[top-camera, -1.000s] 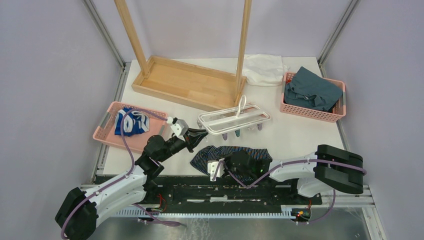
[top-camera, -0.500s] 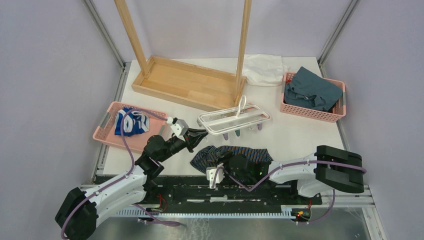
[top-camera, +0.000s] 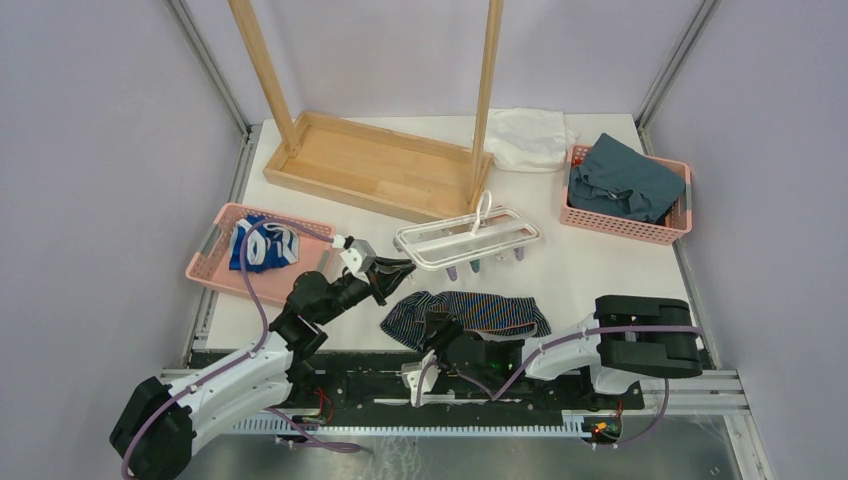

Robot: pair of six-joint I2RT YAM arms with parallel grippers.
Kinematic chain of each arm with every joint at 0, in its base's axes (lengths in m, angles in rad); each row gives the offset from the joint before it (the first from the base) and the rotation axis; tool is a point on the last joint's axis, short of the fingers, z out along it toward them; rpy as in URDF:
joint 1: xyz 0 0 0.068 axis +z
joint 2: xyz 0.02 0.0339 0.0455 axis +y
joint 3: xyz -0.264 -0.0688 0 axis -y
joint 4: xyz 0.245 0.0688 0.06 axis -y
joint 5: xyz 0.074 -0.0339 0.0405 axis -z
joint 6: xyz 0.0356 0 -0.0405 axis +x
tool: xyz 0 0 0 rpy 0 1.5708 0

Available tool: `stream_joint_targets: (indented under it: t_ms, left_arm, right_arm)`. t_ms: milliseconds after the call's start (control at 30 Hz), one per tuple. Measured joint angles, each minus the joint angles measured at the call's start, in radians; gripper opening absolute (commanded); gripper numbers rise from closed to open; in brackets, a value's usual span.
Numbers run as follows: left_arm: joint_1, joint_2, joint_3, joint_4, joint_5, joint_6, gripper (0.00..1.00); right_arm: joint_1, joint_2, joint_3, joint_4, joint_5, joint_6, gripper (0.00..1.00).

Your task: Clip the underwear to the hanger

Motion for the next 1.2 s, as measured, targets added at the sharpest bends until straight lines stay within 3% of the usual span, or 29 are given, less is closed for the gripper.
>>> stream_joint_targets:
  t_ms: [400,600,767,933,1200]
  left_arm:
    - [0.0,-0.001,-0.003,0.0,0.0,0.0,0.03]
    - [0.0,-0.003,-0.006,0.0,0.0,0.0,0.03]
    - [0.0,-0.003,-0.006,0.0,0.0,0.0,0.03]
    - [0.0,-0.005,-0.006,-0.001,0.0,0.0,0.03]
    - [0.0,-0.01,-0.006,-0.003,0.003,0.0,0.03]
  right_arm:
    - [0.008,0.028,0.008,0.023,0.081,-0.071,0.49]
    - [0.008,0.031,0.007,0.017,0.105,-0.071,0.18]
    - [0.008,0.026,0.007,0.018,0.116,-0.056,0.01]
    - [0.002,-0.03,0.004,0.004,0.103,0.028,0.01]
    - [-0.125,-0.297,0.01,-0.172,-0.086,0.319,0.01]
